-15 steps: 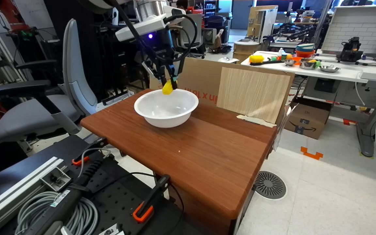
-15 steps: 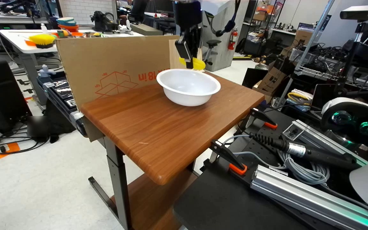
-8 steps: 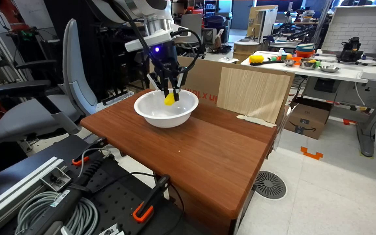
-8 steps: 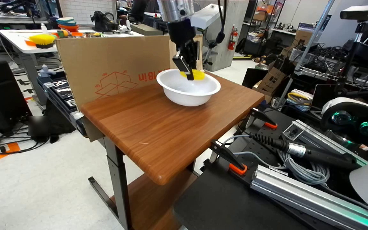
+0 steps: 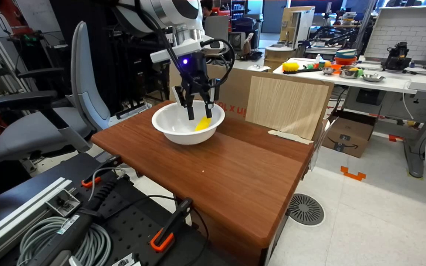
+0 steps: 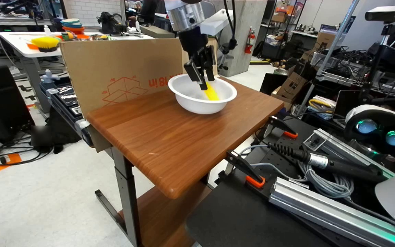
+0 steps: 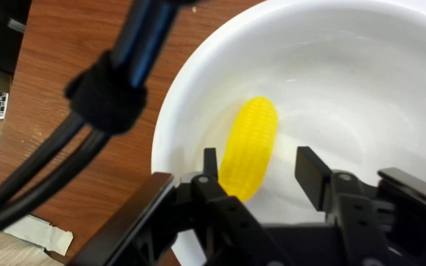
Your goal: Put the corn in the white bowl
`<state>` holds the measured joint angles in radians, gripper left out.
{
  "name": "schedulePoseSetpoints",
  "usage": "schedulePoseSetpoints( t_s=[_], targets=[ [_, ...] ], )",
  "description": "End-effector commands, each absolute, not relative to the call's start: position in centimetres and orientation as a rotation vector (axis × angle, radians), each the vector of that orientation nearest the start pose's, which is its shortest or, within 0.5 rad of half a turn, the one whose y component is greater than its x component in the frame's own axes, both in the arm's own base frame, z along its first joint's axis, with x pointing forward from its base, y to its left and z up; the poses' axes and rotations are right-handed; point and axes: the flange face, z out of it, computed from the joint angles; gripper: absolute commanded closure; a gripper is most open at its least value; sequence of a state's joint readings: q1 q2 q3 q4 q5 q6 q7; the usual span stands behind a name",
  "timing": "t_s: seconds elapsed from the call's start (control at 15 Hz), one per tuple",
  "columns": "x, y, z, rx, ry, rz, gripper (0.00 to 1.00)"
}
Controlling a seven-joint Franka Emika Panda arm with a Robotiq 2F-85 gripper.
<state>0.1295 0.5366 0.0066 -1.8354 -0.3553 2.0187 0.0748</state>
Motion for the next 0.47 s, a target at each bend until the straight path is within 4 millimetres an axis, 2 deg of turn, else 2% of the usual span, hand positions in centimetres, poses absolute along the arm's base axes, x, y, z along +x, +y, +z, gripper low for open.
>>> schedulePoseSetpoints(
  t_s=[0.0,0.13,0.2,0.27,0.4],
  targets=[
    [60.5,6.2,23.6,-3.435,-0.345,0.533,0.10],
    [59.8,5.8,25.5,-3.443,-0.254,0.508,0.00],
    [60.8,6.0,23.1,-3.422,-0.330,0.498,0.00],
    [60.8,6.0,23.5,-3.425,-0.322,0.486,0.05],
    [60.8,6.0,23.3,-3.424,-0.324,0.491,0.00]
  ],
)
